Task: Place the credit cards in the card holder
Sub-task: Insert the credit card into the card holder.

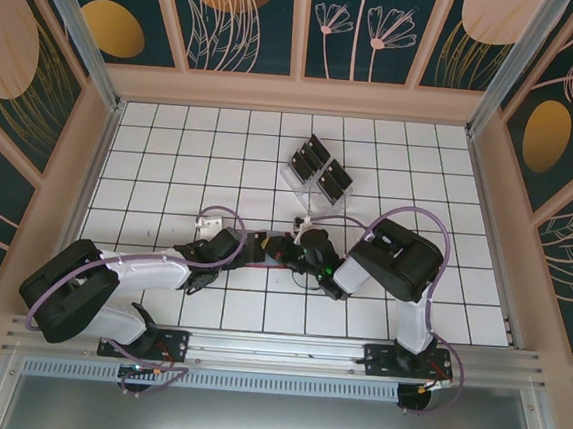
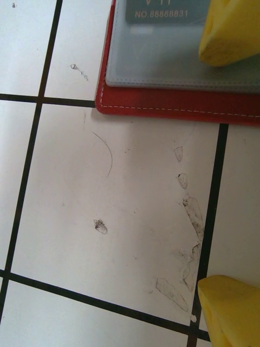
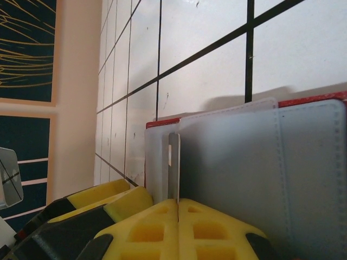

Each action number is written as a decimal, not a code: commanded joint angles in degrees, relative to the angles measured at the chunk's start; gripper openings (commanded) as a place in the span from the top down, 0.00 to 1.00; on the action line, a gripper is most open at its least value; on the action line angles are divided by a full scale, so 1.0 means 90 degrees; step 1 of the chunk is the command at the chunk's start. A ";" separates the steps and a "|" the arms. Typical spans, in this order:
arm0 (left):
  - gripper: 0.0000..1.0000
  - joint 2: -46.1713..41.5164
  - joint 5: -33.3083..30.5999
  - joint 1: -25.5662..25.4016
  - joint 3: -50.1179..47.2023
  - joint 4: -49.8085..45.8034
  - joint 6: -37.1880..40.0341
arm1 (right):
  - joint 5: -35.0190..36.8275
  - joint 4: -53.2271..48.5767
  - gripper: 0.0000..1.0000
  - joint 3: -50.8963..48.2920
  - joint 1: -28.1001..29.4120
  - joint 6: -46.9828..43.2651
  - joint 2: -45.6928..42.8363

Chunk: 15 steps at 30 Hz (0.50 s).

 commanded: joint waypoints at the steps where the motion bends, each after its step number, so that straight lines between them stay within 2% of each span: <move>1: 0.02 0.0181 0.0132 -0.0025 -0.0157 -0.0356 0.0031 | -0.0219 -0.0738 1.00 0.0202 0.0002 -0.0140 0.0124; 4: 0.01 0.0080 0.0142 -0.0014 -0.0087 -0.0387 0.0033 | -0.0266 -0.1195 0.98 0.0331 -0.0029 -0.0325 -0.0076; 8: 0.01 -0.0158 0.0074 -0.0004 0.0179 -0.0658 0.0027 | -0.0289 -0.2057 0.73 0.0580 -0.0098 -0.0707 -0.0471; 11: 0.01 -0.0409 0.0085 0.0126 0.0328 -0.0750 0.0066 | -0.0246 -0.2924 0.64 0.0909 -0.0139 -0.1110 -0.0763; 15: 0.01 -0.0784 0.0355 0.0558 0.0367 -0.0726 0.0234 | -0.0050 -0.4183 0.58 0.1458 -0.0168 -0.1714 -0.1056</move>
